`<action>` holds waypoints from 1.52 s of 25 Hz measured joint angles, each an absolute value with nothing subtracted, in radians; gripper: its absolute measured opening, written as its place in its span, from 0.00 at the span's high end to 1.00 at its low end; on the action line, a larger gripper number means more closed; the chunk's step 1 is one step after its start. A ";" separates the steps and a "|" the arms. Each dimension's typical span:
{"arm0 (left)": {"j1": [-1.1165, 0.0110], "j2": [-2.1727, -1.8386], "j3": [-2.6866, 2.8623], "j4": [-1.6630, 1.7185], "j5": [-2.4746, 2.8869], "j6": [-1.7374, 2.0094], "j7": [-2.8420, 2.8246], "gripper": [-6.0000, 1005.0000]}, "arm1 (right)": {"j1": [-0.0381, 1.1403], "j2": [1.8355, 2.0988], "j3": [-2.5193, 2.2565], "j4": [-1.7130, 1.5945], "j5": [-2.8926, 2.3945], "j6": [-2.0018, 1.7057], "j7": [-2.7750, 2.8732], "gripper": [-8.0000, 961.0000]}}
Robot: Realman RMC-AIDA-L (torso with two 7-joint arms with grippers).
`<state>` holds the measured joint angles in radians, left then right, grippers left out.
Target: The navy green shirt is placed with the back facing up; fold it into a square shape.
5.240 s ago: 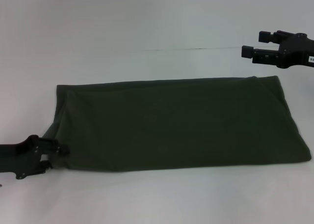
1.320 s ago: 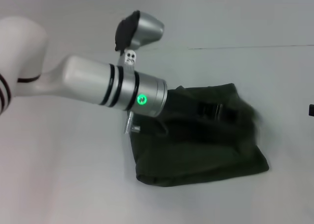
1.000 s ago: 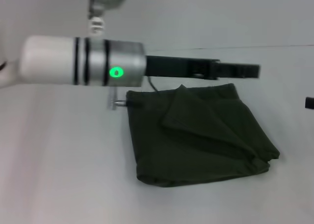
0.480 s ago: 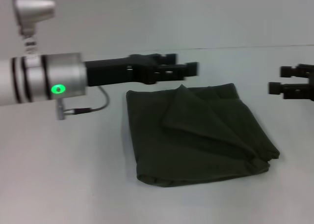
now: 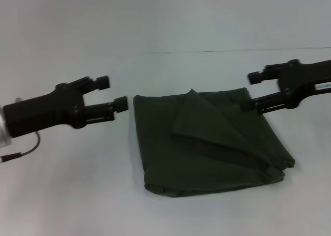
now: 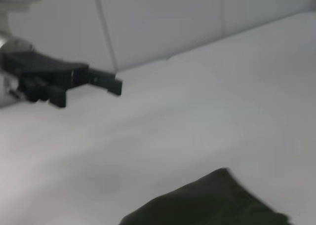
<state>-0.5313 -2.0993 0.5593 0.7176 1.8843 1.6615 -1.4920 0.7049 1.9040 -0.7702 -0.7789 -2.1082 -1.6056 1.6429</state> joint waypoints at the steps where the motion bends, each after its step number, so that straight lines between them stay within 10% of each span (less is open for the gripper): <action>1: -0.526 -2.097 0.533 0.719 1.904 1.674 -1.479 0.05 | 0.719 1.912 -0.788 -0.790 -2.124 -1.605 1.655 0.08; 14: -0.495 -2.109 0.527 0.722 2.024 1.699 -1.399 0.05 | 0.871 2.067 -0.950 -0.885 -2.494 -1.494 1.735 0.08; 38: -0.489 -2.123 0.541 0.664 2.088 1.602 -1.343 0.05 | 0.958 2.100 -1.358 -0.754 -2.547 -1.148 1.880 0.09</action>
